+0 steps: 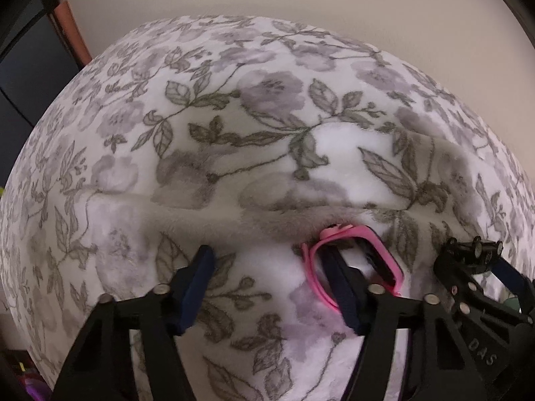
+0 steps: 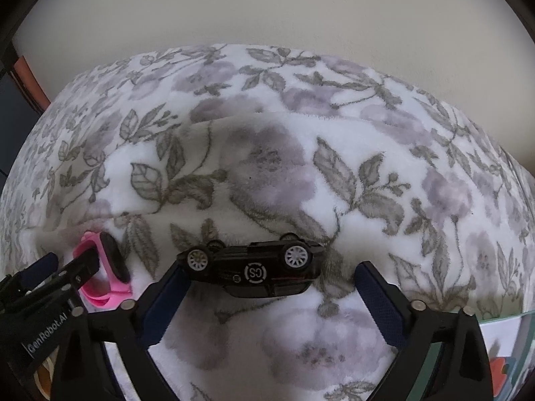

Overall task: Organize rigid objects
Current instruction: 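Grasp the pink band with the left tool while the right tool grasps the black toy car, then lift the pink band and toy car and carry both toward the tray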

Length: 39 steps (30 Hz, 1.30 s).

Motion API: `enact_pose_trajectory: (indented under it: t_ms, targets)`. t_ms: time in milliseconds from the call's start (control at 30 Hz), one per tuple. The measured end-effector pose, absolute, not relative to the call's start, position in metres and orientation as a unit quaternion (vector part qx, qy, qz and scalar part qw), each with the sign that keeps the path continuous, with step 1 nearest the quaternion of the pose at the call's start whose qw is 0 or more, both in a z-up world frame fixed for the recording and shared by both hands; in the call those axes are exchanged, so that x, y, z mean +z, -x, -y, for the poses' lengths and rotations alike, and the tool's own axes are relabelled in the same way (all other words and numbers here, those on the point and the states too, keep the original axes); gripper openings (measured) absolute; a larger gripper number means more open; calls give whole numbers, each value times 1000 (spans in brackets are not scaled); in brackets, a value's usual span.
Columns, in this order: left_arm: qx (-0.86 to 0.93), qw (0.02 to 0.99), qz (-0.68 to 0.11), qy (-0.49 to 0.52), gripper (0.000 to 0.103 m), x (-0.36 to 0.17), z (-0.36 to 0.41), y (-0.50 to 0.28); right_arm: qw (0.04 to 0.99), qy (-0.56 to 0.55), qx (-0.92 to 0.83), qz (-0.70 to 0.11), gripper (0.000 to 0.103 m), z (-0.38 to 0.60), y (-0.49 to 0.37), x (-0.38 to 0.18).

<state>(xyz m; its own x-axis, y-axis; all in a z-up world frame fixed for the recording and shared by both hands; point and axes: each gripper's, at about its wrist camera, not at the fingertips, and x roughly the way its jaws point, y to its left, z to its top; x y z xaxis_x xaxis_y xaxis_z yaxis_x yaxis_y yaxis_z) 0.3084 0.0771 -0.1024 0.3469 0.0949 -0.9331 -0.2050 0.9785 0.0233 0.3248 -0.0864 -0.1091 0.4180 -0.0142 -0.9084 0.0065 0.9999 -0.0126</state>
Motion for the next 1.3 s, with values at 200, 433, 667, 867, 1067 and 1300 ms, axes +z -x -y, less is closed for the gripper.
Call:
enact_pose_trajectory:
  t_ms: [200, 433, 667, 867, 1067, 1300]
  targets:
    - [76, 822, -563, 37, 44, -100, -66, -310, 843, -1, -6, -538, 88, 85, -327, -107]
    - [70, 825, -560, 33, 41, -99, -64, -307, 844, -7, -14, -536, 76, 85, -326, -106]
    - [60, 824, -561, 49, 19, -97, -65, -309, 844, -14, -9, -536, 75, 90, -323, -105]
    - [55, 824, -561, 62, 12, -96, -70, -308, 845, -17, -12, -535, 75, 92, -321, -106]
    - [52, 822, -561, 82, 8, -95, -77, -307, 843, -27, -13, -537, 74, 95, -319, -105]
    - [55, 824, -556, 93, 8, -88, -83, -306, 843, -44, -13, -536, 74, 104, -314, -102]
